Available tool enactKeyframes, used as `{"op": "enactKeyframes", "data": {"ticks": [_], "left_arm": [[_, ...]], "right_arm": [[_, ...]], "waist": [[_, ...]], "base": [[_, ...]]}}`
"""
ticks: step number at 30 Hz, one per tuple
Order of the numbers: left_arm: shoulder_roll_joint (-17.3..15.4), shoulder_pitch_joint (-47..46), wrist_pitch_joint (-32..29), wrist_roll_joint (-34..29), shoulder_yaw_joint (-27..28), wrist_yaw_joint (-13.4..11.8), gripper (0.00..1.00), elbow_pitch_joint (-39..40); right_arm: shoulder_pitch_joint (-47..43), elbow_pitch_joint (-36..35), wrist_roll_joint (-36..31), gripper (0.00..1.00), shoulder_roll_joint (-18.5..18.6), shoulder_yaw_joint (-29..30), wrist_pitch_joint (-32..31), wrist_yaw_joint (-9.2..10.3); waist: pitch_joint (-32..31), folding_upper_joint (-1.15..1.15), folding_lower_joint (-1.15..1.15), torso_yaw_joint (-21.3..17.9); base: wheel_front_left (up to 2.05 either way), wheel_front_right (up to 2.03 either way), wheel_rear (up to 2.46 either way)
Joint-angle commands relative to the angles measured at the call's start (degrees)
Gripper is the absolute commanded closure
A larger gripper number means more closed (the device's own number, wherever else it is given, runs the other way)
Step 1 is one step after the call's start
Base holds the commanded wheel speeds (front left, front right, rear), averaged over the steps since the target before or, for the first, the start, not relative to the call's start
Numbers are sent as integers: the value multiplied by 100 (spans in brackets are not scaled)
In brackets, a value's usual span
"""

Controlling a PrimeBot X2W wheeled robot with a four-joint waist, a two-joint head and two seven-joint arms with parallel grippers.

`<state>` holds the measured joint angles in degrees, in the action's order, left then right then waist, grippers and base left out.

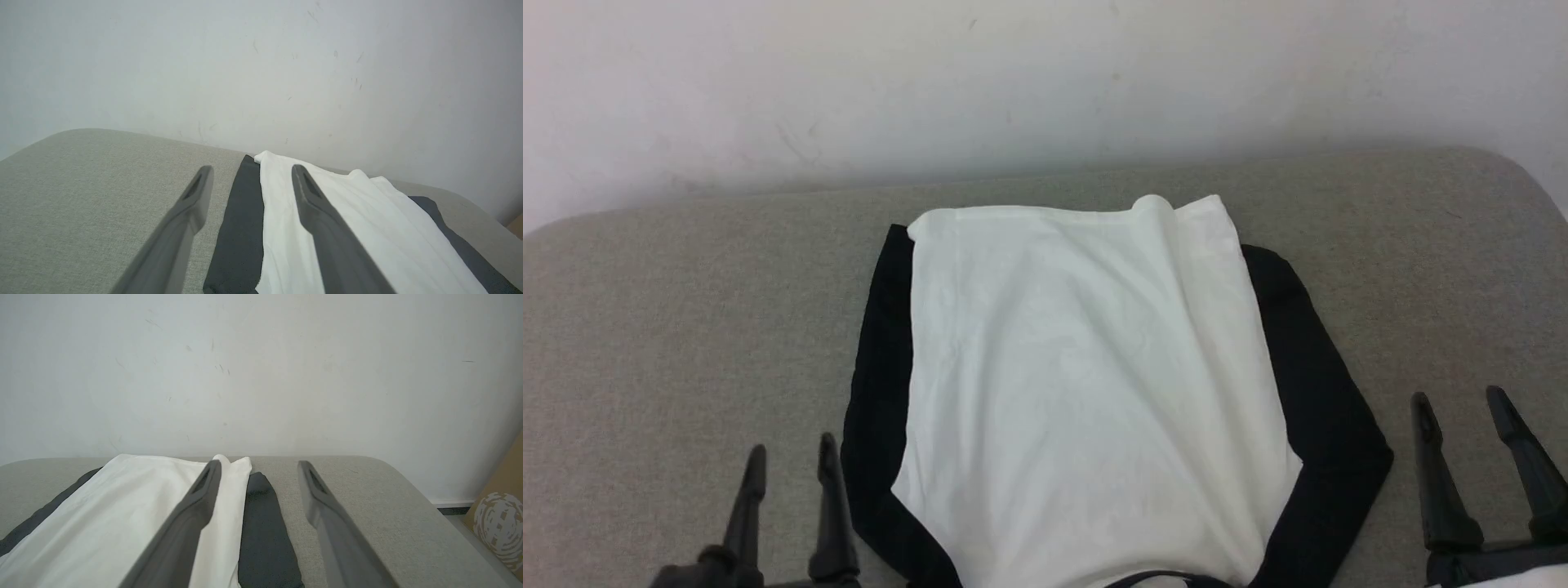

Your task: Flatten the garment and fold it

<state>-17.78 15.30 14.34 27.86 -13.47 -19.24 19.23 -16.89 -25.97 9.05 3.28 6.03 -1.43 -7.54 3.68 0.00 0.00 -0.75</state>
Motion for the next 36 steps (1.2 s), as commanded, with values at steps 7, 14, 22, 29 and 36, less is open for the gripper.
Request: {"op": "enactKeyframes", "data": {"ticks": [7, 14, 22, 29, 36], "left_arm": [[183, -34, 63, -701, -129, 204, 0, -353], [99, -215, 49, -736, 25, 293, 0, -291], [-723, -1580, -1083, -641, 183, 845, 0, -111], [-1514, -3838, -3090, 131, 136, 1822, 0, -473], [-1884, -5541, -4648, 720, -113, 2390, 0, -1578]], "right_arm": [[-115, 529, -95, 0, -38, 122, 689, 5], [-25, 610, -75, 0, -39, 139, 785, 5], [220, 515, -77, 0, -40, 82, 748, 5], [587, 349, -100, 0, -40, 37, 674, 5], [979, 275, -99, 0, -40, -27, 687, 5]], "waist": [[5, 0, 0, -29], [142, 0, 0, -38], [641, 0, 0, 22], [1392, 0, 0, 28], [2167, 0, 0, -96]], "base": [[0, 0, 0], [0, 0, 0], [0, 0, 0], [0, 0, 0], [0, 0, 0]]}}
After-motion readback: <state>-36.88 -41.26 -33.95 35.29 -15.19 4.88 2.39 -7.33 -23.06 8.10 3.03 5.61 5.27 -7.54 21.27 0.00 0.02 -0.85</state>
